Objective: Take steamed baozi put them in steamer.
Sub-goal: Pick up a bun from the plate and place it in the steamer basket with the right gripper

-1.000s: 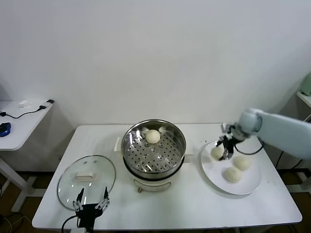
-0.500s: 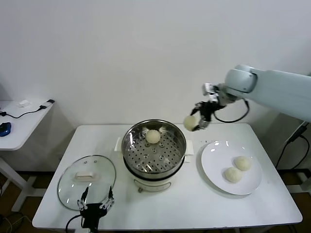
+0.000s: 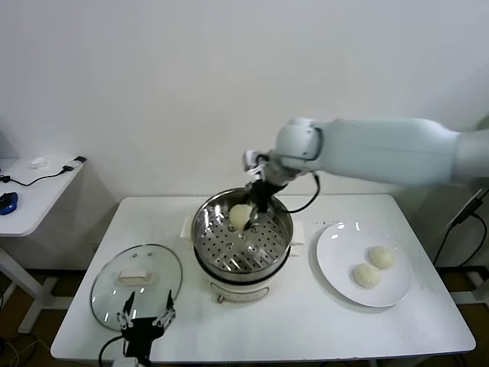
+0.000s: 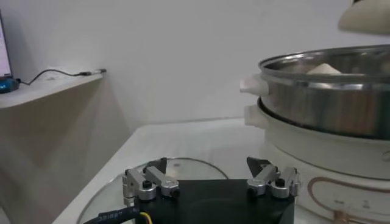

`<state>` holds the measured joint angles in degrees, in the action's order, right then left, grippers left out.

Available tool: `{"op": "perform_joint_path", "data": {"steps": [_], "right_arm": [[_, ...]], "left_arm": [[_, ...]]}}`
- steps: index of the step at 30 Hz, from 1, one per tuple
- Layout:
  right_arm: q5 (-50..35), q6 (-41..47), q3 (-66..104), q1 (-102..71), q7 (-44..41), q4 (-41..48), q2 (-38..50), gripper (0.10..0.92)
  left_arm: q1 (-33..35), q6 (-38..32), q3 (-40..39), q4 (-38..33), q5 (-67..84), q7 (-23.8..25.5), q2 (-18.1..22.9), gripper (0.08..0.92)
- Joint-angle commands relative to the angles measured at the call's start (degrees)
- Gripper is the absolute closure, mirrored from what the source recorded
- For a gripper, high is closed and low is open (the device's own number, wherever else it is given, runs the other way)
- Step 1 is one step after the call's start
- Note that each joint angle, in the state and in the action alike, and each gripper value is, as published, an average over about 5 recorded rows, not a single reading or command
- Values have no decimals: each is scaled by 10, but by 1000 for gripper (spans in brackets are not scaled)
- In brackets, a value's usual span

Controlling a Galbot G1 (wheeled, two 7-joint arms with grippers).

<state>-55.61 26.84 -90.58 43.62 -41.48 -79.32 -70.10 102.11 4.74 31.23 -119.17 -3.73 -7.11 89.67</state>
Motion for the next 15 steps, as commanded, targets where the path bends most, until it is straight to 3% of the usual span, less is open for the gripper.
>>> {"op": "perform_joint_path", "data": {"steps": [1, 15], "right_arm": [[-2, 19, 2, -81, 33, 95, -109, 296], [17, 8, 20, -118, 42, 144, -122, 292]], "left_arm": [[0, 0, 5, 2, 4, 0, -1, 177], [-2, 0, 7, 2, 5, 0, 2, 177]]}}
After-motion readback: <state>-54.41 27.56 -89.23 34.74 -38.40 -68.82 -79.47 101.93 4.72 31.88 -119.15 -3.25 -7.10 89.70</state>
